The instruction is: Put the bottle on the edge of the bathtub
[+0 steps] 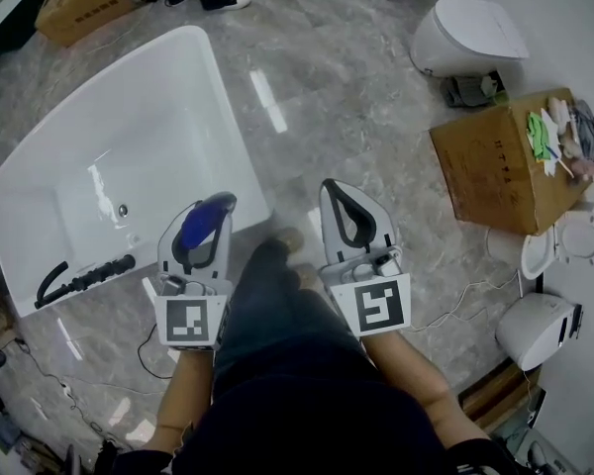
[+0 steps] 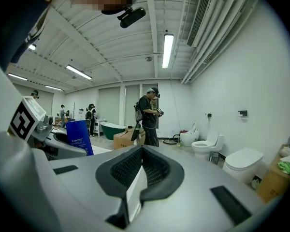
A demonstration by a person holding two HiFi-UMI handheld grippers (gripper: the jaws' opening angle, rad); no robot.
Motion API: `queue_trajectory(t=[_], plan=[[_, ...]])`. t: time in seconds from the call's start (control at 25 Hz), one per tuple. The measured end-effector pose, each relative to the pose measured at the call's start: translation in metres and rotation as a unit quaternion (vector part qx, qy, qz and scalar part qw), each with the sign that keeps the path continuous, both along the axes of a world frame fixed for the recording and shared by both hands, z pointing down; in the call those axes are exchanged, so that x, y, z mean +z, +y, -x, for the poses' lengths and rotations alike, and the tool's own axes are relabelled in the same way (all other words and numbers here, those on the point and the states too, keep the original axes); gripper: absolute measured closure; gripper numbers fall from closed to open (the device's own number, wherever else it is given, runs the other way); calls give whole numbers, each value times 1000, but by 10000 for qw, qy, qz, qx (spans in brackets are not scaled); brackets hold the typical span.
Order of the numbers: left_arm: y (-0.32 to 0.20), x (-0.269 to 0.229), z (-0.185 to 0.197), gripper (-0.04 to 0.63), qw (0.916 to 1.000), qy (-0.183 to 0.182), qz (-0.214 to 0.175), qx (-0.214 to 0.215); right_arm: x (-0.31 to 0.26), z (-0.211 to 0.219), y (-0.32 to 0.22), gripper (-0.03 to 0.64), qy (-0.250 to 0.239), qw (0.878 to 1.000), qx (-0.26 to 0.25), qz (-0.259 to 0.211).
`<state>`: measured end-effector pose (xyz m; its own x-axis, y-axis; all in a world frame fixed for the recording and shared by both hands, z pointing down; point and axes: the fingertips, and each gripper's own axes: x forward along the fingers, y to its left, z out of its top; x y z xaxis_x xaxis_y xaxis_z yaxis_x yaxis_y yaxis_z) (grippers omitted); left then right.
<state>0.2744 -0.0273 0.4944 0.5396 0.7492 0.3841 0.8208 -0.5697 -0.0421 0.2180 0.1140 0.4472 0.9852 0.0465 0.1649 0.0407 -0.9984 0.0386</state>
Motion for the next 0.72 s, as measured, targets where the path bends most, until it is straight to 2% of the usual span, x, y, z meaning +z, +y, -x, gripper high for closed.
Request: queue_trajectory(t=[0.16, 0.4, 0.72], plan=[[1, 24, -4, 445, 10000, -72, 37, 19, 18, -15, -8, 600, 55, 9998, -163, 105], [10, 70, -1, 444, 9995, -153, -48, 273, 52, -28, -10, 600, -111, 9997, -226, -65], [20, 119, 7, 443, 9979, -301, -145, 558, 83, -37, -12, 600, -254, 9992, -306, -23]])
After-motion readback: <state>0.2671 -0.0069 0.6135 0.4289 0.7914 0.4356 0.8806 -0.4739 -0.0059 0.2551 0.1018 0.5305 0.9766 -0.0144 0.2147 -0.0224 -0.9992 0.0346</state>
